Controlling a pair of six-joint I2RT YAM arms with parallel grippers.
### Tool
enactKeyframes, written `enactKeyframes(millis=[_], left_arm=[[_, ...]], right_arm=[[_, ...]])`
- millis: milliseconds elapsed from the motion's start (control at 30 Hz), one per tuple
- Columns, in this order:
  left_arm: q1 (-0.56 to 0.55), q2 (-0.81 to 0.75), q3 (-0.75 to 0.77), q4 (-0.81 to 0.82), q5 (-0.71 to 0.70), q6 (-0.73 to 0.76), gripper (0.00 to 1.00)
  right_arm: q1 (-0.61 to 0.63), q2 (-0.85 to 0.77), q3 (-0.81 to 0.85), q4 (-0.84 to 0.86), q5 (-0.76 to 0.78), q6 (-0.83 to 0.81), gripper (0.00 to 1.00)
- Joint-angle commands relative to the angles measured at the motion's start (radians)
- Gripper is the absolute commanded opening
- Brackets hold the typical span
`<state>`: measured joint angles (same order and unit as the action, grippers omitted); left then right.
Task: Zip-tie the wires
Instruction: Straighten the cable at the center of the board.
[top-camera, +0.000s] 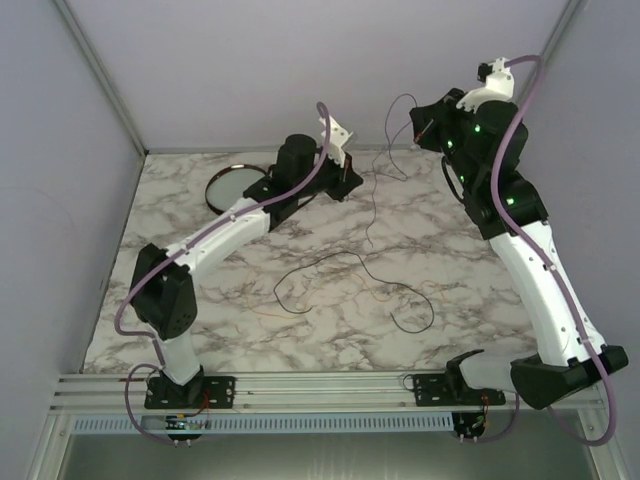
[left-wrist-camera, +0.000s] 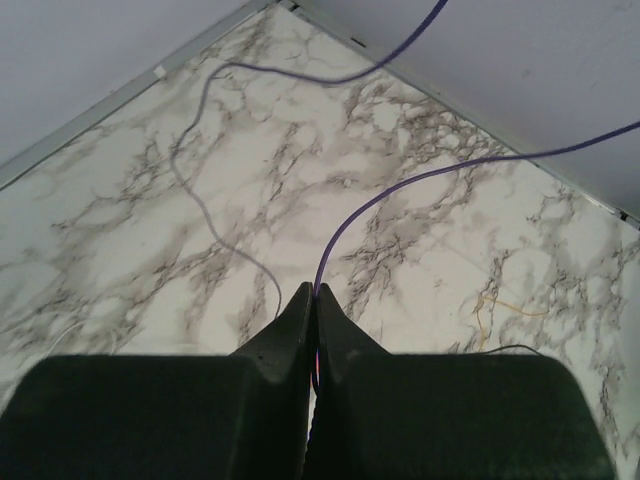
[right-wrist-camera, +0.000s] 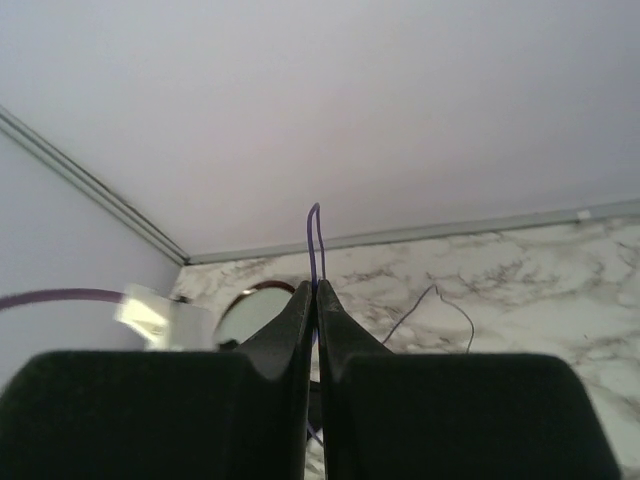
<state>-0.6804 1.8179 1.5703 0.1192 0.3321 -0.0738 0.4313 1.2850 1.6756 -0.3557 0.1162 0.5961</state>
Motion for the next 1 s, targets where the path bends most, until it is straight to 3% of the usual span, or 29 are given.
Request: enactKeyframes(millis=[0,200,333,400,500,567,800,967], left_arm=[[0.025,-0.136,0.090,-0.139,-0.072,0.036,0.00],[0.113,-0.260,0.200,-0.295,-0.126,0.002,0.00],[0.172,-0.345,0.237,-0.395,-0.191,-0.004,0.00],[0.200,-0.395,0.228,-0.440,-0.248,-0.006,0.00],[0.240,-0.441,0.193,-0.501,-0.346,-0.005,0.00],[0.258,-0.453,0.173,-0.541,-0.382,-0.003,0.00],[0.268,-0.483,0.087,-0.581,-0.454,-0.001,0.00],[0.269,-0.497,0.045,-0.575,-0.446,-0.005,0.00]], right_arm=[[-0.018,-0.014,-0.073,0.023,0.079,-0.036,0.00],[-0.036,0.011,-0.212,0.030,0.175,-0.041,0.00],[-0.036,0.043,-0.243,0.051,0.097,-0.029,0.00],[-0.035,0.070,-0.246,0.059,-0.016,-0.033,0.14],[-0.041,0.105,-0.256,0.051,-0.090,-0.053,0.51],[-0.059,0.110,-0.267,0.036,-0.087,-0.046,0.61],[-0.103,0.125,-0.303,0.011,-0.043,-0.087,0.70],[-0.109,0.257,-0.305,0.013,-0.043,-0.100,0.70]])
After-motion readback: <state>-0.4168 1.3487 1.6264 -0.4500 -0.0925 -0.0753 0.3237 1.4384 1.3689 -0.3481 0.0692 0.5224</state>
